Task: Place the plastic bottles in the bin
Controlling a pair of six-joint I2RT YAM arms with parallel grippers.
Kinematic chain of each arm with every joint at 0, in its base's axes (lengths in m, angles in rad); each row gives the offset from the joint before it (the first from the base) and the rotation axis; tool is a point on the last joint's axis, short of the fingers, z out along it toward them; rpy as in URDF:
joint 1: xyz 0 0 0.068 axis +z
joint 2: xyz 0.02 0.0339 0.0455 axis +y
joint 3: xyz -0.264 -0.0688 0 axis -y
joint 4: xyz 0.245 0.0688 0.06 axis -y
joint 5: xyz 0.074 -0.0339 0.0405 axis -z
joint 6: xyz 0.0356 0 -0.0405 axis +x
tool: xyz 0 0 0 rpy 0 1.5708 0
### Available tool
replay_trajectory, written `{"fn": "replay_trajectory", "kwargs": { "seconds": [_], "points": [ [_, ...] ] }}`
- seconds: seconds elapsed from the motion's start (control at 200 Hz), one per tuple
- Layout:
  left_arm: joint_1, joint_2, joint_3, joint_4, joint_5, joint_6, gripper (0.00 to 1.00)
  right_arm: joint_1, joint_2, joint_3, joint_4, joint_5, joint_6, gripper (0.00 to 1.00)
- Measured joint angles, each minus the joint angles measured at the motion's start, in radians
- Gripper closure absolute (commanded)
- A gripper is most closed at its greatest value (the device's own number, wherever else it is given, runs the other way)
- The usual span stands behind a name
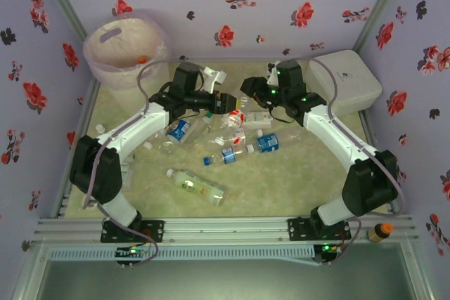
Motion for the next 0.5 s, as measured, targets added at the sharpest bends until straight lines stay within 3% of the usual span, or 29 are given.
{"fn": "replay_trajectory", "kwargs": {
  "seconds": [0.065, 0.215, 0.345, 0.5],
  "points": [
    [0.001, 0.000, 0.004, -0.003, 0.001, 0.000, 0.54, -0.001, 0.005, 0.010, -0.010, 0.002, -0.008, 0.27],
    [0.015, 0.000, 0.031, -0.024, 0.006, 0.006, 0.55, -0.015, 0.005, 0.047, -0.045, 0.003, -0.048, 0.12],
    [0.057, 0.000, 0.097, -0.097, 0.007, 0.042, 0.55, -0.057, -0.031, 0.062, -0.109, 0.012, -0.093, 0.05],
    [0.119, -0.001, 0.220, -0.191, -0.013, 0.102, 0.65, -0.130, -0.148, 0.052, -0.216, 0.082, -0.147, 0.04]
  ]
}}
